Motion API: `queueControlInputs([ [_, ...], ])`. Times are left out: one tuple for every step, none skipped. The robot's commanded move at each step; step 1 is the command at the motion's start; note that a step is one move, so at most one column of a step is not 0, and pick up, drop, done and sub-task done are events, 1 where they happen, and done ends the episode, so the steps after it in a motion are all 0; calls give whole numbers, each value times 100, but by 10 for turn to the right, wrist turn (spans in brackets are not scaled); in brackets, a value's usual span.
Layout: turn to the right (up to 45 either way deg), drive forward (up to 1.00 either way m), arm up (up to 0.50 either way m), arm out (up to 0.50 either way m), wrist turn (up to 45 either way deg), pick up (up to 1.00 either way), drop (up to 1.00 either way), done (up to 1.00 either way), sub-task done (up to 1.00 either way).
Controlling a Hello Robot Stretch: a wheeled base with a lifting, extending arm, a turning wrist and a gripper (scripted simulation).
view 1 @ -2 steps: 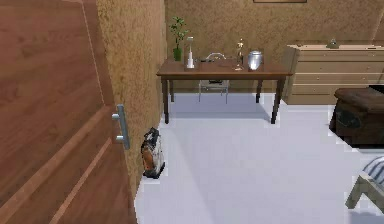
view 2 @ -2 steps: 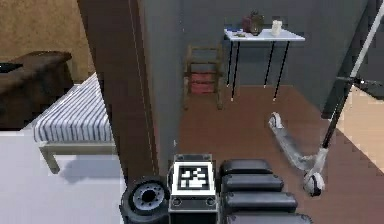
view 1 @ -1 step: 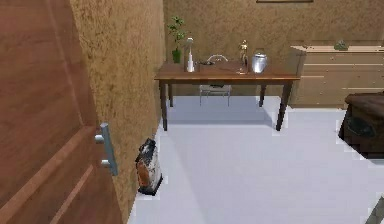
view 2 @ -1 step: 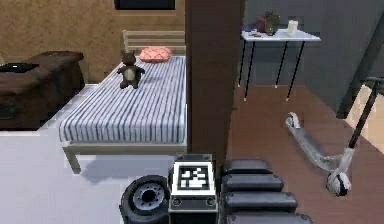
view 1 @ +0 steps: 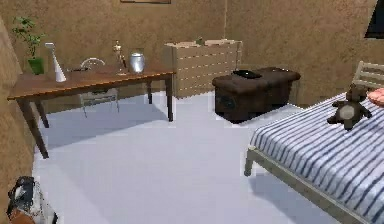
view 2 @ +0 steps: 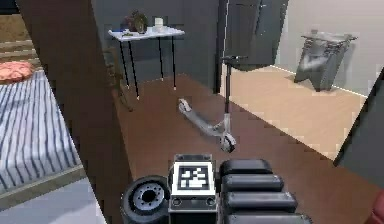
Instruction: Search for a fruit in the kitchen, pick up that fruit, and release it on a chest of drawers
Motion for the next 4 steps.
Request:
queueControlInputs([
  [0,100,0,0,0,0,0,0,0],
  [0,100,0,0,0,0,0,0,0],
  [30,0,0,0,0,0,0,0,0],
  [0,90,0,0,0,0,0,0,0],
])
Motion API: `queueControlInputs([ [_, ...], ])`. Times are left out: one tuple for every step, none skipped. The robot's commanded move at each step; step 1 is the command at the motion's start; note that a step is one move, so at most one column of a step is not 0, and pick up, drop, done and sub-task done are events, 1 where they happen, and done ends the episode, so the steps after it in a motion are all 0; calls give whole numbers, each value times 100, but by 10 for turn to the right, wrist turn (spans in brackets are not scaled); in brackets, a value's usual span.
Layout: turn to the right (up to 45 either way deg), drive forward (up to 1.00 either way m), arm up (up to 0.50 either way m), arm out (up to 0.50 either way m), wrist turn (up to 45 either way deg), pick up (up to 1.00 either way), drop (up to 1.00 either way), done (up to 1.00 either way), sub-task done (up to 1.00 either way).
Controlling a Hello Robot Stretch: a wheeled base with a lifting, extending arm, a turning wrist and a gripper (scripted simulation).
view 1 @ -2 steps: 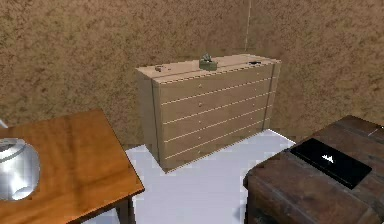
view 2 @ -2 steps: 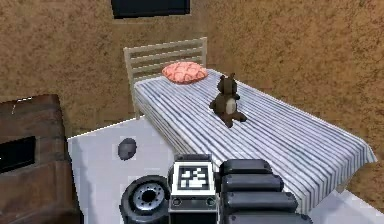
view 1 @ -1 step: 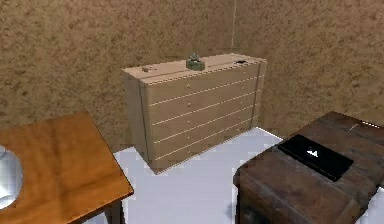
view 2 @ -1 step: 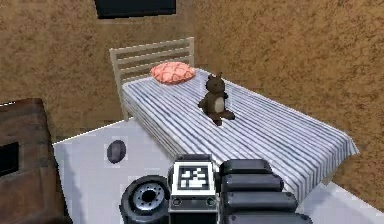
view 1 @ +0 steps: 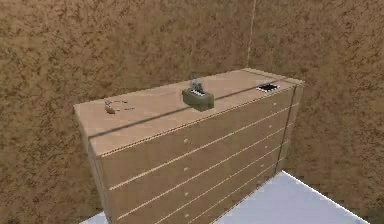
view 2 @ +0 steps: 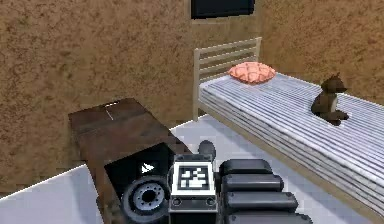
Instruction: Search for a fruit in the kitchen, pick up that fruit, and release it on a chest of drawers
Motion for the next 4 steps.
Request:
queueControlInputs([
  [-240,0,0,0,0,0,0,0,0],
  [0,10,0,0,0,0,0,0,0],
  [450,0,0,0,0,0,0,0,0],
  [90,0,0,0,0,0,0,0,0],
])
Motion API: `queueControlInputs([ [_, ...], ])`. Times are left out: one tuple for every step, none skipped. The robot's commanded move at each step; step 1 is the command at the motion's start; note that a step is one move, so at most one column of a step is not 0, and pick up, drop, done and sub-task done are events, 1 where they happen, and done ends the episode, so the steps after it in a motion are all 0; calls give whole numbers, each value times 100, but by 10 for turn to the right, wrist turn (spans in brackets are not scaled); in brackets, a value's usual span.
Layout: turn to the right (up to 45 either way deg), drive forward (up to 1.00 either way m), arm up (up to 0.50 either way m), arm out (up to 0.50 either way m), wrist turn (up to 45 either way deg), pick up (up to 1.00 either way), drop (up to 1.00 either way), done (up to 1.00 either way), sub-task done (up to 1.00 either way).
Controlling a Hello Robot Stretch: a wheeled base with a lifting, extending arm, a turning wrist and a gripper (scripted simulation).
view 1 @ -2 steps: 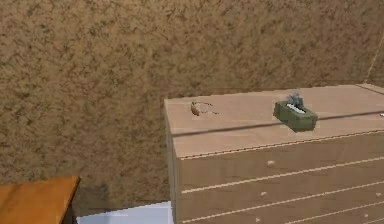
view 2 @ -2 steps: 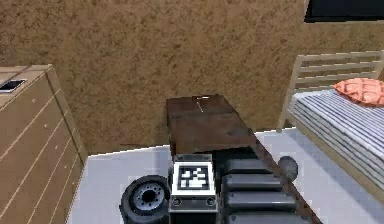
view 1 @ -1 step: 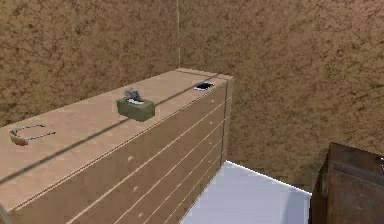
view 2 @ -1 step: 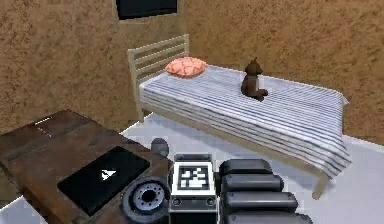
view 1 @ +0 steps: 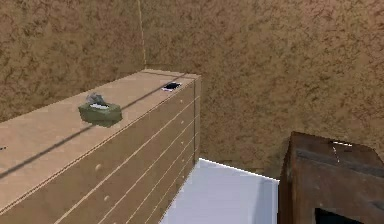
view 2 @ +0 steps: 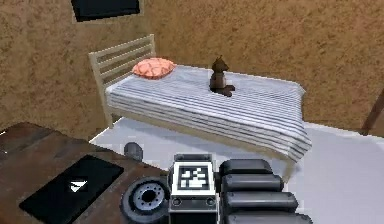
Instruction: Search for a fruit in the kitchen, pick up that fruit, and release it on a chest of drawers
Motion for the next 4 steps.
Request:
queueControlInputs([
  [0,90,0,0,0,0,0,0,0],
  [450,0,0,0,0,0,0,0,0],
  [210,0,0,0,0,0,0,0,0],
  [-450,0,0,0,0,0,0,0,0],
])
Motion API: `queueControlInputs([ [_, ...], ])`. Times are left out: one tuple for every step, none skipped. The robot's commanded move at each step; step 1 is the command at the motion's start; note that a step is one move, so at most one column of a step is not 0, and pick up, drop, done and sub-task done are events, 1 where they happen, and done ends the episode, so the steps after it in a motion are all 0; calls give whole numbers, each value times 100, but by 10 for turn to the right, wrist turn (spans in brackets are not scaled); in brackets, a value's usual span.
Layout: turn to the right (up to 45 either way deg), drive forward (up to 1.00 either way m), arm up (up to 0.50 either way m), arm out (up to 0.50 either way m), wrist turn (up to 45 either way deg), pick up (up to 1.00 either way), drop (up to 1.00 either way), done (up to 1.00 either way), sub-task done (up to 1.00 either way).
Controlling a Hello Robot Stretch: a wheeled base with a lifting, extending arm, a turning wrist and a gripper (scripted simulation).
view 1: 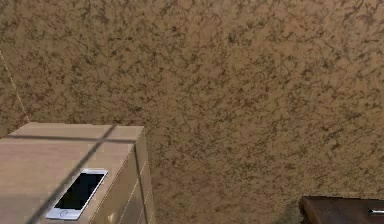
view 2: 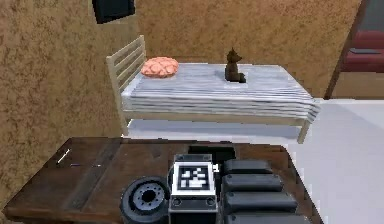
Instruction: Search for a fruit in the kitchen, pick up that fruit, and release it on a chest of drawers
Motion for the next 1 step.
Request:
queueControlInputs([
  [-450,0,0,0,0,0,0,0,0],
])
